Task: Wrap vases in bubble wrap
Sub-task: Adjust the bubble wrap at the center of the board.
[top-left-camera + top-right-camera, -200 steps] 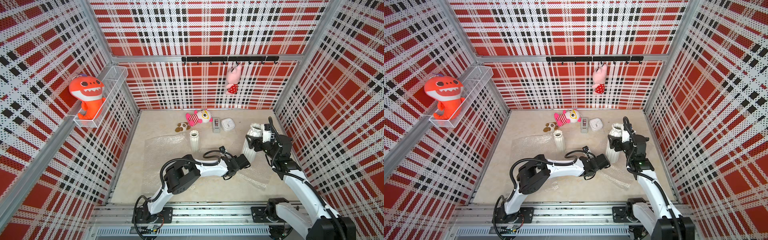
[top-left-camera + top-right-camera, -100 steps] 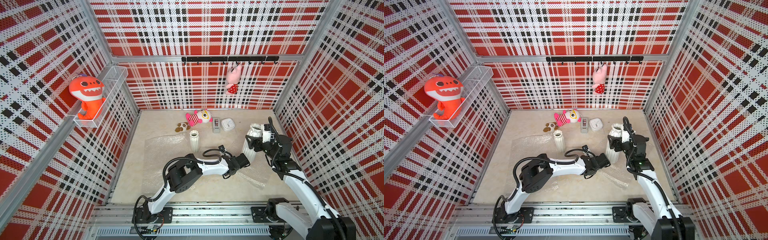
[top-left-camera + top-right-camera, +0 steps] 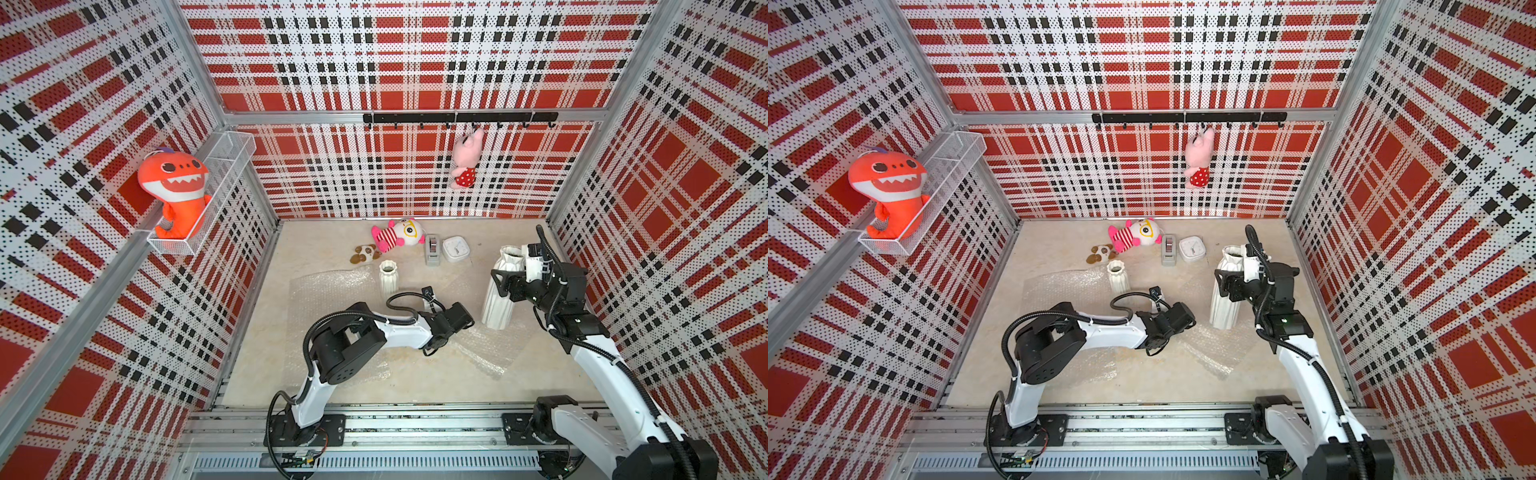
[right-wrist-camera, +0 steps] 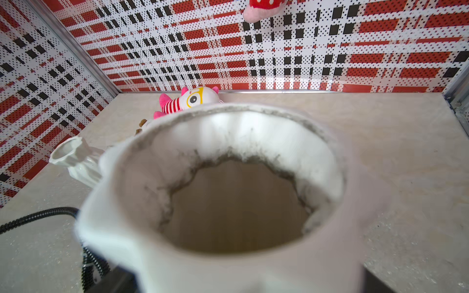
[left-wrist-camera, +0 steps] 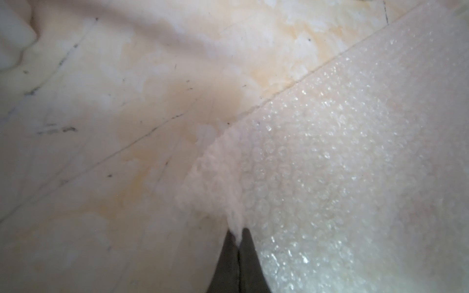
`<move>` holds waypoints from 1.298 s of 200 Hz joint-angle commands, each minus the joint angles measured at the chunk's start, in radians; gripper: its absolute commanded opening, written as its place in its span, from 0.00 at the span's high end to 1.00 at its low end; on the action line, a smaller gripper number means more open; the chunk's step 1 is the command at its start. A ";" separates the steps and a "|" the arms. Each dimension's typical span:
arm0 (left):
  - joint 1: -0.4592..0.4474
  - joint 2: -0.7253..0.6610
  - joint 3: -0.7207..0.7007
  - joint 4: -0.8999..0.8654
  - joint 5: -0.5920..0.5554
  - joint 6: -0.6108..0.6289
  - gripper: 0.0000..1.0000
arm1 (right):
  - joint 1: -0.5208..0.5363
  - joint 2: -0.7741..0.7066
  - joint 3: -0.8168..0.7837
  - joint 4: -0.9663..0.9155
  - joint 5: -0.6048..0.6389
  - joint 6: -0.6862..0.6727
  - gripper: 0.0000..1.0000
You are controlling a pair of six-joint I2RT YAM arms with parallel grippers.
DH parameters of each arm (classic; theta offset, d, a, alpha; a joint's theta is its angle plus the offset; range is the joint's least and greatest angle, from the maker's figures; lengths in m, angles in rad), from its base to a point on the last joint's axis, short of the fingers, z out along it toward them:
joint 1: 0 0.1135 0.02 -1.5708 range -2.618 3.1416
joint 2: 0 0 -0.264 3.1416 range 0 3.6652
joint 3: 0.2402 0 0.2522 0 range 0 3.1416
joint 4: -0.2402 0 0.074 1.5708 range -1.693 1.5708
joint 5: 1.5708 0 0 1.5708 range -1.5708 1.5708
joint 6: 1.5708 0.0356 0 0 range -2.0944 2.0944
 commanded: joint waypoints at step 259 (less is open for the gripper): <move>-0.092 -0.545 -0.432 0.212 0.045 0.223 0.30 | 0.360 0.519 0.559 -0.734 0.363 -0.199 0.79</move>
